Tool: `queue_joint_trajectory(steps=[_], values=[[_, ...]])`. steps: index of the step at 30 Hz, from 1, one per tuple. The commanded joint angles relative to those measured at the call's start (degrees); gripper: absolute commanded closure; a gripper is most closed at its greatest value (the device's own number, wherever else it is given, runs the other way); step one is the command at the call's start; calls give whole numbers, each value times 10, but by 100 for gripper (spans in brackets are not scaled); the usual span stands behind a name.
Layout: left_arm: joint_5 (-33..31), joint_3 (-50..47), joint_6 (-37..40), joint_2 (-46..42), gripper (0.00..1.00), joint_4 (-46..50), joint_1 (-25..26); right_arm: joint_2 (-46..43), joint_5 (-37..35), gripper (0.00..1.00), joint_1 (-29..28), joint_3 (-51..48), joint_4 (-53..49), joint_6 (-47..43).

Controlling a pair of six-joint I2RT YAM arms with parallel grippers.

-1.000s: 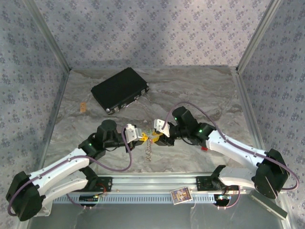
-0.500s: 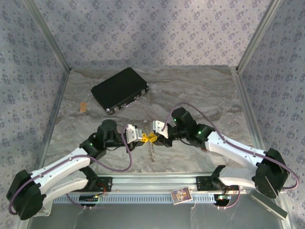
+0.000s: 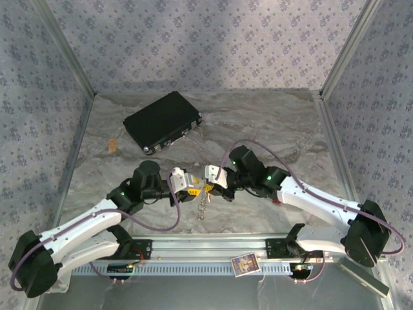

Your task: Put the keys on the keyring

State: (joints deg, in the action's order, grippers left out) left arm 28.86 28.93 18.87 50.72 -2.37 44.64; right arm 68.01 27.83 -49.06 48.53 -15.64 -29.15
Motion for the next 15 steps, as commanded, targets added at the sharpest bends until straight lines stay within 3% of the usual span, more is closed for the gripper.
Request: queue_joint_trajectory(steps=[1, 15], values=[[-18, 37, 31, 4, 67, 57, 3, 9, -39, 100, -7, 50, -66, -38], [-1, 54, 45, 20, 72, 69, 5, 37, -62, 100, -27, 106, -116, -59]])
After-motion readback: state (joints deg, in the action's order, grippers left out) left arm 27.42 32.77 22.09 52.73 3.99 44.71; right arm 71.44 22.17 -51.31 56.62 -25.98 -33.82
